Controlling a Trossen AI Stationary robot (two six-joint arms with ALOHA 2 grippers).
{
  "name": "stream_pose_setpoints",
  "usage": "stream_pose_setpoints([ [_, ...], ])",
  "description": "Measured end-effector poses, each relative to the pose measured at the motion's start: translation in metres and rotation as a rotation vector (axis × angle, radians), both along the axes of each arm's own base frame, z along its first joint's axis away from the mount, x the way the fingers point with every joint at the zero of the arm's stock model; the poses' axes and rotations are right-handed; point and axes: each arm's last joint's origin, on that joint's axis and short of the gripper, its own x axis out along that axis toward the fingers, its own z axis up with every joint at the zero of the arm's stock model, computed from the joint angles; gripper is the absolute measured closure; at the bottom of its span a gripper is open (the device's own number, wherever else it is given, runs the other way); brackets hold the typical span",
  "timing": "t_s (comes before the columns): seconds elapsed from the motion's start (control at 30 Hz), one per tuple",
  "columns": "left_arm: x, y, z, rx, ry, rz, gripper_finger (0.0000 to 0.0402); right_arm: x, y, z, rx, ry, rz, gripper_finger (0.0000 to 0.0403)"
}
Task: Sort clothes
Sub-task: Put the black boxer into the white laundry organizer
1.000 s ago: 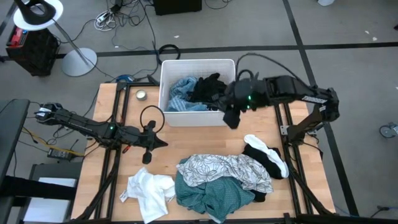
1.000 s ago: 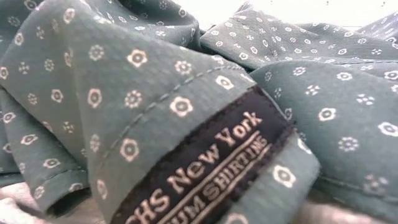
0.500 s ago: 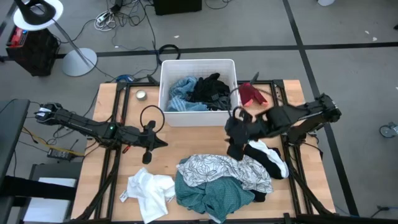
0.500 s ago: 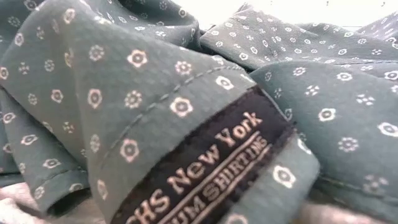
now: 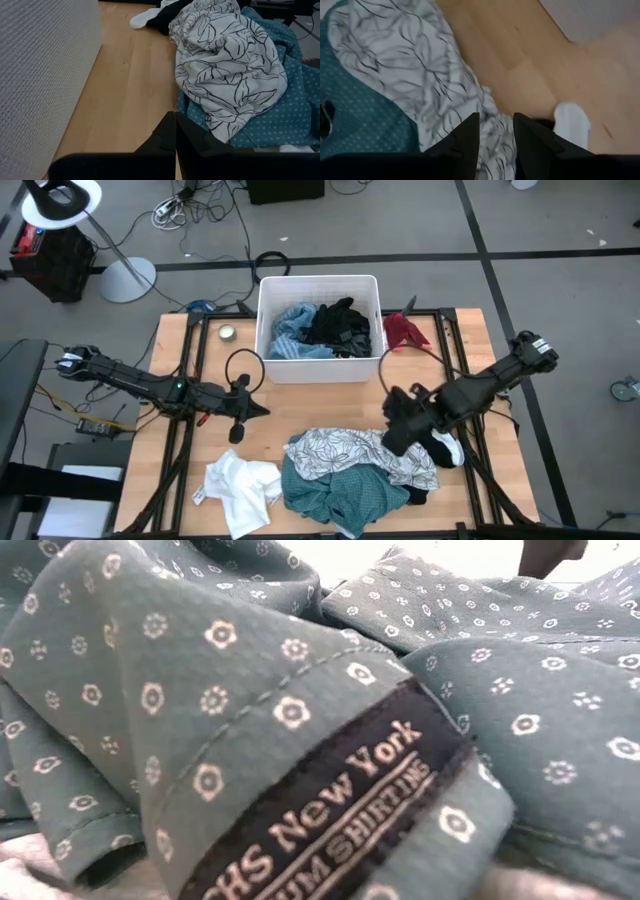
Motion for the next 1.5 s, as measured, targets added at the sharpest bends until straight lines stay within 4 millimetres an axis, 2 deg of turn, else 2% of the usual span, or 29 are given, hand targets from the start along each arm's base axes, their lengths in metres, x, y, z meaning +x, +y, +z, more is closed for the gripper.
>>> stream_pose_setpoints([
  [0.2, 0.0, 0.0, 0.0, 0.0, 0.0, 0.0, 0.0398, -0.04, -0.002, -0.01, 0.054, -0.061, -0.132, 0.0286],
  [0.33, 0.0, 0.0, 0.0, 0.0, -0.001, 0.0, 0.0398, -0.059, -0.003, -0.023, 0.1, -0.05, -0.204, 0.0285],
  [0.63, 0.0, 0.0, 0.0, 0.0, -0.001, 0.0, 0.0398, -0.078, -0.005, -0.067, 0.16, 0.126, -0.379, 0.0281],
  [0.93, 0.0, 0.0, 0.0, 0.0, 0.0, 0.0, 0.0398, -0.081, -0.006, -0.095, 0.196, 0.154, -0.409, 0.0259],
  [1.3, 0.0, 0.0, 0.0, 0.0, 0.0, 0.0, 0.0398, -0.077, 0.0, -0.128, 0.241, 0.228, -0.419, 0.026],
  [1.4, 0.0, 0.0, 0.0, 0.0, 0.0, 0.0, 0.0398, -0.073, 0.004, -0.132, 0.259, 0.222, -0.414, 0.0282],
  [1.5, 0.0, 0.0, 0.0, 0.0, 0.0, 0.0, 0.0398, -0.07, 0.006, -0.132, 0.279, 0.204, -0.397, 0.0342],
])
